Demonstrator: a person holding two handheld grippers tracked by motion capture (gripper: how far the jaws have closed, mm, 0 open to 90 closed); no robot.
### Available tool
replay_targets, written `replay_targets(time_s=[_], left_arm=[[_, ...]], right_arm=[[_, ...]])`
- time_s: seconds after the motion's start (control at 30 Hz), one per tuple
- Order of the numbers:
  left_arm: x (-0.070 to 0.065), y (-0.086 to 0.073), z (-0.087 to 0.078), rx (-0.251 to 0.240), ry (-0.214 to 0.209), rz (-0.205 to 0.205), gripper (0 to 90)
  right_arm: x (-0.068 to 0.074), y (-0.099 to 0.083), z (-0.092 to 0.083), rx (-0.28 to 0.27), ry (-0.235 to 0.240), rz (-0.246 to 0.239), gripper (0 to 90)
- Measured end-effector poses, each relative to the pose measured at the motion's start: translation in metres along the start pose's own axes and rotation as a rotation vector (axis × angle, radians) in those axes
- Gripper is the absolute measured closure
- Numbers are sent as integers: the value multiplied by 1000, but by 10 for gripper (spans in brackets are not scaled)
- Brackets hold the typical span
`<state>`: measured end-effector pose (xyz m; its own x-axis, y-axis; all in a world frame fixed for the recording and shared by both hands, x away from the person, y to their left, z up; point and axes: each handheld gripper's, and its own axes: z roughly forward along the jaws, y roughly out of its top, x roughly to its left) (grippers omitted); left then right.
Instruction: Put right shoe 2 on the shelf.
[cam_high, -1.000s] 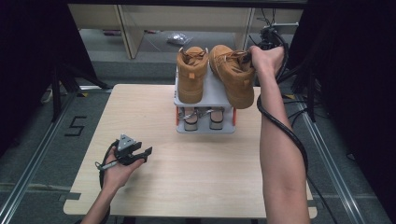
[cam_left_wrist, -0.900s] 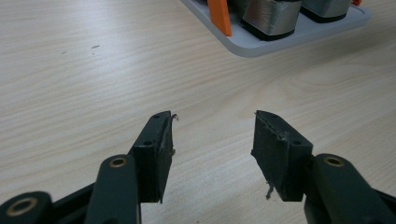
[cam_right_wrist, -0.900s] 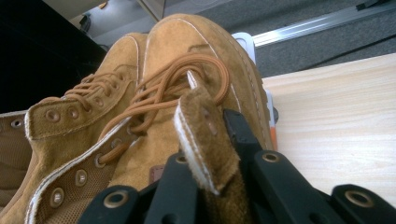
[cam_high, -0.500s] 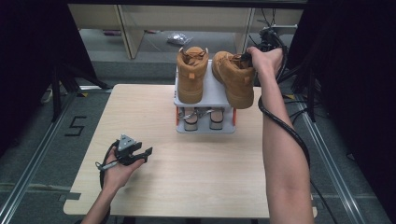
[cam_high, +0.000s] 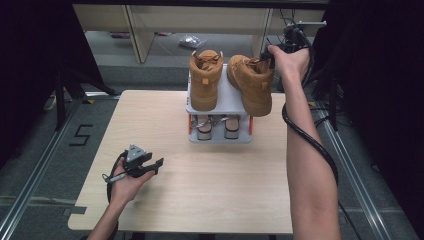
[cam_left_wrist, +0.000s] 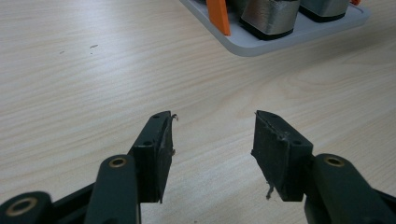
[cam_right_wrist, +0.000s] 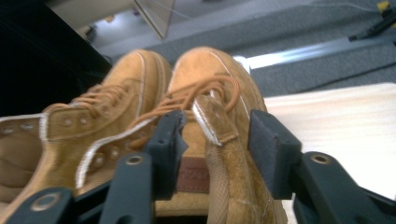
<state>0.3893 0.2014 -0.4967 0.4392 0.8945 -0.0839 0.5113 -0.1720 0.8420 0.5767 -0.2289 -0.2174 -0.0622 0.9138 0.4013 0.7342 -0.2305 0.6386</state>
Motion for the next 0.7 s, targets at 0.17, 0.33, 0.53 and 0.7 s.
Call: replay_targets(time_s=[0.17,0.33,0.53,0.7], left_arm=[[0,0,0,-6,-2,-3,472],[-1,0,0,-7,-4,1,473],[-2,0,0,-9,-2,2,474],[-1,-1,0,-8,-2,3,474]], right_arm=[[-5,-3,-21,-52,16,-12,694],[-15,-9,-38,-64,40,-11,872],[-33,-19,-41,-13,13,-17,900],[-50,-39,-32,45,-4,-40,900]])
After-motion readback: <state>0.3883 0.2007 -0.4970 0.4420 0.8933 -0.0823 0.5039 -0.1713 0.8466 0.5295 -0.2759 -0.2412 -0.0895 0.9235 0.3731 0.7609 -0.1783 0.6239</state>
